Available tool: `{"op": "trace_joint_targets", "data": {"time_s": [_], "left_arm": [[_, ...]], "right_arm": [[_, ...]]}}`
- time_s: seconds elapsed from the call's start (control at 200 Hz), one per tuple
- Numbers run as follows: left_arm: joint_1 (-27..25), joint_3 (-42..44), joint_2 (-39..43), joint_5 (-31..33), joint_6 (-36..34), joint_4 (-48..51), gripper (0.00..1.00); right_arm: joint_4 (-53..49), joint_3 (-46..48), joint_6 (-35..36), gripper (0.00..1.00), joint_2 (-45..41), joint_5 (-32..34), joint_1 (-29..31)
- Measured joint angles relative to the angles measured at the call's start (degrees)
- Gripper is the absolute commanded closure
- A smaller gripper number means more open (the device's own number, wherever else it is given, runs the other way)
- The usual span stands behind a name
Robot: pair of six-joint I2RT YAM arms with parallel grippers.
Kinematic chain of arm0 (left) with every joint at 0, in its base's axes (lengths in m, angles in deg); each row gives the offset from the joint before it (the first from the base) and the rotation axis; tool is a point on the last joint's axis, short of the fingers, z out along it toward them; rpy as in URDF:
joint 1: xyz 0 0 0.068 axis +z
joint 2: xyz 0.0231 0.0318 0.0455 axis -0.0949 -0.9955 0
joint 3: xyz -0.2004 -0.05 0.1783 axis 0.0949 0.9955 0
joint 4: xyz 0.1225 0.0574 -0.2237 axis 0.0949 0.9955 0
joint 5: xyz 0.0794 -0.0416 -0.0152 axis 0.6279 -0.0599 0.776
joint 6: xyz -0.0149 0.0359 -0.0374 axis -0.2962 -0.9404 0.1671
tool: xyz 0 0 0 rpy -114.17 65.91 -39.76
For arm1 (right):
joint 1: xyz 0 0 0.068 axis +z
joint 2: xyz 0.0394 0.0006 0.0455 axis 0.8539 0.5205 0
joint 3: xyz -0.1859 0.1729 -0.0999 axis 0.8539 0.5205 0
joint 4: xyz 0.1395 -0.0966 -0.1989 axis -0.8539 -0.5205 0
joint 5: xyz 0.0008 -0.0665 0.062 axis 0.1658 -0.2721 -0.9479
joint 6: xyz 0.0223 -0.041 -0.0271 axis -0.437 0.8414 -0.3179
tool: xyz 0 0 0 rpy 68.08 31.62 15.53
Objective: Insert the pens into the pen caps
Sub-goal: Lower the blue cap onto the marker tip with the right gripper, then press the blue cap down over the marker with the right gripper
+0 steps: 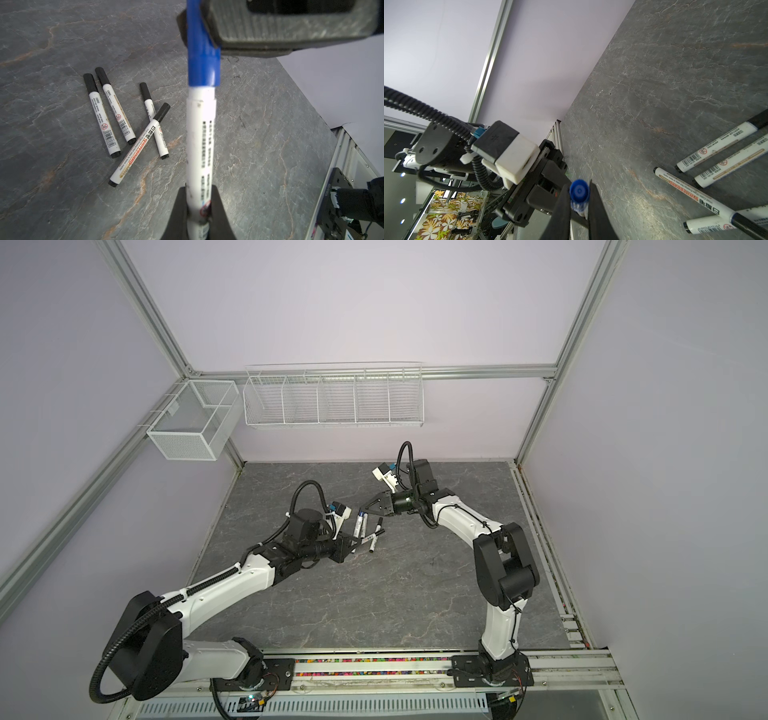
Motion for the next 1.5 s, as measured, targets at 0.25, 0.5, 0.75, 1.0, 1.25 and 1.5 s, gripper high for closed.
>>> {"op": "trace_joint_targets", "data": {"time_s": [0.25,0.5,0.75,1.0,1.25,1.5], "left_arm": [[-0.04,0.28,0.0,-0.02,-1.25,-2.16,1.0],[-0.04,0.26,-0.11,-0.02,-1.55,-3.1,1.0],[-0.31,0.37,-0.09,1.18,-3.52,-4.44,1.0],[-0.7,1.22,0.66,3.41,-7.91,-6.14,1.0],[-1.36,3.85,1.77,4.72,-12.76,-8.94,1.0],[-3.5,4.79,1.84,7.8,-15.87,-9.99,1.0]], "right_arm": [[-5.51,-1.92,5.46,0.84,-2.34,4.24,1.05],[-10.69,-4.46,12.35,0.84,-4.15,8.7,3.26],[-16.22,-7.23,18.27,0.85,-4.81,11.23,3.8],[-21.27,-9.62,23.06,0.86,-5.77,13.42,4.63],[-25.83,-10.82,25.31,0.86,-6.16,13.7,4.87],[-30.34,-11.98,26.86,0.86,-6.16,13.29,4.87]]}}
